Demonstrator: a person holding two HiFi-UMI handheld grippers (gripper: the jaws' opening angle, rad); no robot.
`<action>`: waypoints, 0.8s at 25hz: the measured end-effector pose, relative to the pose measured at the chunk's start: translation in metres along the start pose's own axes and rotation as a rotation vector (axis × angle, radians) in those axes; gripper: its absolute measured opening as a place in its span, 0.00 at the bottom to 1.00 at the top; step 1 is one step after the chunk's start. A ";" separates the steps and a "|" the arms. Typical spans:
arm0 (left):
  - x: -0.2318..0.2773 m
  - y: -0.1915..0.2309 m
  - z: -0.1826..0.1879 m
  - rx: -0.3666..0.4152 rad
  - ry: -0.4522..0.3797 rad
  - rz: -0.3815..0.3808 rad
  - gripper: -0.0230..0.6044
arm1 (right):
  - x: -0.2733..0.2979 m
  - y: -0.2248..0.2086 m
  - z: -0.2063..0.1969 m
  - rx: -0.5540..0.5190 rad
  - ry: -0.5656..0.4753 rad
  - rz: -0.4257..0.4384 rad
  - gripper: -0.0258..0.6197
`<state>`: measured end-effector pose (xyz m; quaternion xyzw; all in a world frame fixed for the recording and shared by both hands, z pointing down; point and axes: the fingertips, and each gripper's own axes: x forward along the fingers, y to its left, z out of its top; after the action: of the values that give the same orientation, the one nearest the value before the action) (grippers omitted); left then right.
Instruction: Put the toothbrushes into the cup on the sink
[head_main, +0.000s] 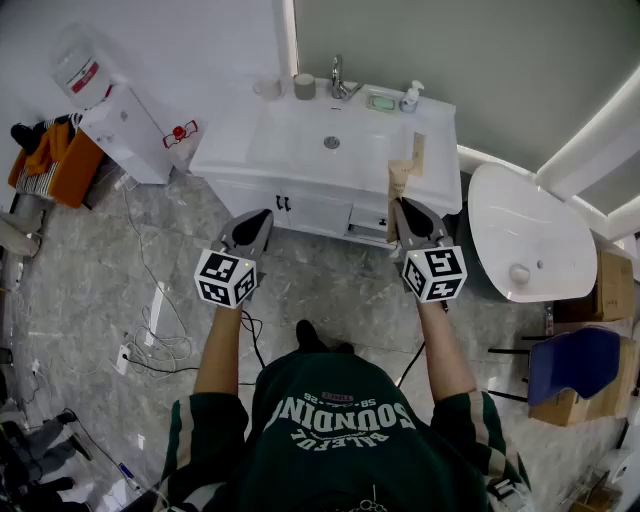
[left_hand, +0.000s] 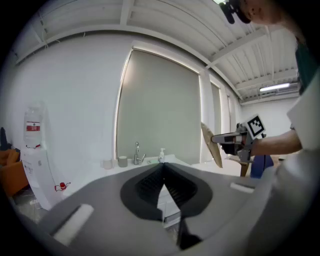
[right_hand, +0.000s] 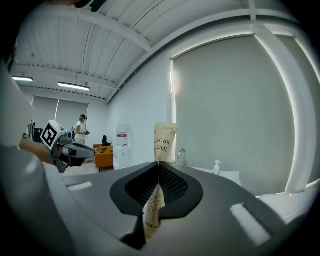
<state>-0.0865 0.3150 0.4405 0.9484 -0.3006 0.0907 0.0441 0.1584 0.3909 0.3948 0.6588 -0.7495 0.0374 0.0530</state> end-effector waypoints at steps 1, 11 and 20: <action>-0.001 0.001 0.000 -0.002 0.001 -0.003 0.12 | 0.000 0.002 0.000 0.004 -0.002 0.002 0.05; 0.001 0.014 -0.006 -0.019 0.006 -0.011 0.12 | 0.011 0.018 -0.007 0.026 -0.010 0.038 0.05; 0.009 0.034 -0.008 -0.021 0.017 -0.023 0.12 | 0.035 0.027 -0.008 0.030 -0.004 0.058 0.05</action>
<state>-0.0999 0.2838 0.4516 0.9505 -0.2902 0.0950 0.0578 0.1270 0.3613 0.4073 0.6377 -0.7677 0.0486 0.0404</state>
